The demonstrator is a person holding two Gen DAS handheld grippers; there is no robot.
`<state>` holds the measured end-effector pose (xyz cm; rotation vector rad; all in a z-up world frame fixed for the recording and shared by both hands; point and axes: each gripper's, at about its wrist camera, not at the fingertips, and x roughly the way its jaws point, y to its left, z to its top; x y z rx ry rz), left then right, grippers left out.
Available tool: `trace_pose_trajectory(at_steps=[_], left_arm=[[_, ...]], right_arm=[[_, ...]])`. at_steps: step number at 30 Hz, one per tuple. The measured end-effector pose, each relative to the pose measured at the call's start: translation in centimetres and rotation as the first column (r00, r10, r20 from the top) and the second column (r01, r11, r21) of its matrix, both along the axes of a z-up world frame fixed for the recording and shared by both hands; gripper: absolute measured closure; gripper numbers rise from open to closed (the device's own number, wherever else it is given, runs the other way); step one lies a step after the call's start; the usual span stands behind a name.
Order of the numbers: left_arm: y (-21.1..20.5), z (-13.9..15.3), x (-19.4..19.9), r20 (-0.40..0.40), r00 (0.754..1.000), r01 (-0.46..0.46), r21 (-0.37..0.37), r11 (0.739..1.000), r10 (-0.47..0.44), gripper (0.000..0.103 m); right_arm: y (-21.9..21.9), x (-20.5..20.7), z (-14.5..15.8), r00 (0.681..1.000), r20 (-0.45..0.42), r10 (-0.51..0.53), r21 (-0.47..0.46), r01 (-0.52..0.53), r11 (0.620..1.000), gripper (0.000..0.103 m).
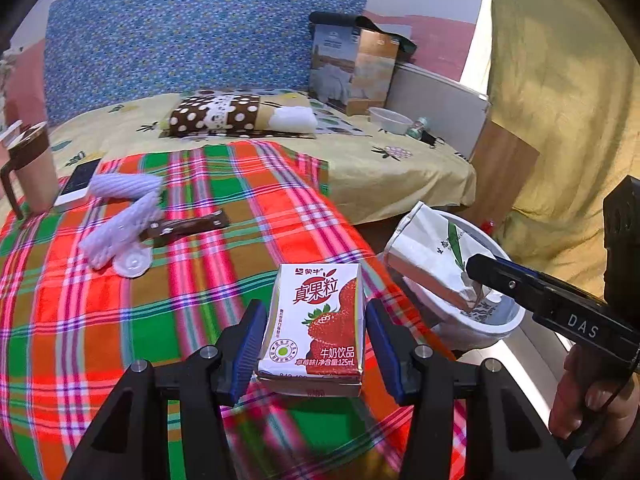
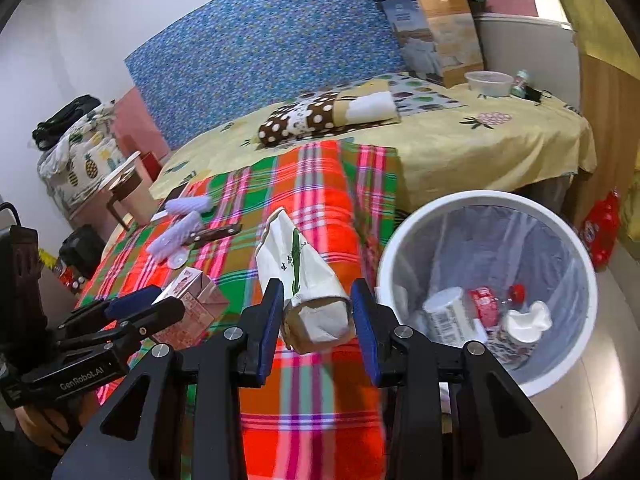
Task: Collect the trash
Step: 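Carry the milk carton and paper bag in both grippers over the bin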
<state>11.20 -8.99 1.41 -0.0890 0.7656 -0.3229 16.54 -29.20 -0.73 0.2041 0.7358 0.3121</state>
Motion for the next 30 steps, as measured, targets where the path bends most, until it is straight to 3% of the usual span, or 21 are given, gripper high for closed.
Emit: trace_pose_trajectory(at_steps=[20, 30], left_arm=[[-9.7, 0.2, 3.1, 0.017, 0.98, 0.196, 0.005, 0.981, -0.196, 0.051], [-14.0, -1.4, 4.5, -0.008, 0.962, 0.272, 0.006, 0.962, -0.272, 0.051]], right_arm=[[-8.9, -0.4, -0.8, 0.969, -0.016, -0.246, -0.003, 0.246, 0.969, 0.066], [-10.8, 0.0, -2.4, 0.956, -0.06, -0.287, -0.009, 0.287, 0.958, 0.066]])
